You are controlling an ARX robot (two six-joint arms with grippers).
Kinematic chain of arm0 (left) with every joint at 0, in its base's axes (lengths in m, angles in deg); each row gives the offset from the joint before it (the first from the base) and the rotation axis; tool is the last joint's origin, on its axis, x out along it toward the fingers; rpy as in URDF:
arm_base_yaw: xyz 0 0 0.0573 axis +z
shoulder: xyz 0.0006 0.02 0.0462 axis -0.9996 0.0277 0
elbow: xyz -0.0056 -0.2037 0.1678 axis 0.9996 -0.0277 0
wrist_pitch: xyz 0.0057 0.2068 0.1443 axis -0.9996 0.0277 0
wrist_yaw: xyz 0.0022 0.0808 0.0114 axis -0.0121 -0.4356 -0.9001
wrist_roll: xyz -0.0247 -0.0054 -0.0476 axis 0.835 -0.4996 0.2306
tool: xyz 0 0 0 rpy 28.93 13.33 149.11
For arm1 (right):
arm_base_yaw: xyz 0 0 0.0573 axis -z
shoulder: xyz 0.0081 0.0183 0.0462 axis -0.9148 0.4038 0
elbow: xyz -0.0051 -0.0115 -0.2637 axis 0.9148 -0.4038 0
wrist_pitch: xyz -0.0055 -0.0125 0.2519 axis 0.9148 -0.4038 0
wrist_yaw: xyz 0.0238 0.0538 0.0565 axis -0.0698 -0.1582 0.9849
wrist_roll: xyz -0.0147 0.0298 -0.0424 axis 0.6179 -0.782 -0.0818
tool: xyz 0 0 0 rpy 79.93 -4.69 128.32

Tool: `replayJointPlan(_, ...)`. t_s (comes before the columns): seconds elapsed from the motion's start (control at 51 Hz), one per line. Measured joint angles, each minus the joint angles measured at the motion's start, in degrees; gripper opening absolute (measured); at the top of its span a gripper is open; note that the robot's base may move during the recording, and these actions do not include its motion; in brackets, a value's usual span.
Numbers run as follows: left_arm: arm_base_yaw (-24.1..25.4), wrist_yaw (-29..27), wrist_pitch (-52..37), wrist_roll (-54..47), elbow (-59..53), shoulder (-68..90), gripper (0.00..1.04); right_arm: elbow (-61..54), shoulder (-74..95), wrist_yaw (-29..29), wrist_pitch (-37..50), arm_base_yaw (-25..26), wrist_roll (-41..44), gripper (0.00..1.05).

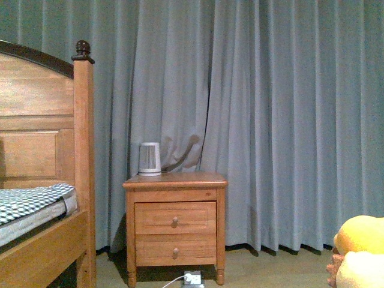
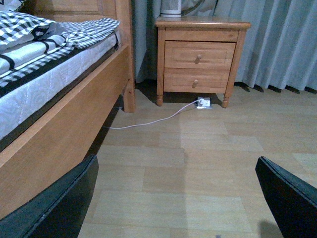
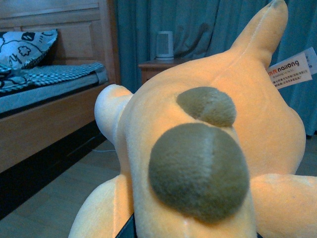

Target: Put away toys

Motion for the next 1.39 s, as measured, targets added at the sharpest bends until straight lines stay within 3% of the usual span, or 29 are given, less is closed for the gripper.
replayJointPlan(1.391,0.0,-0.02,0.0,-0.02,0.0,-0.04,0.99,0.0,0.02,-0.07,0.0,0.0,-0.02,0.09)
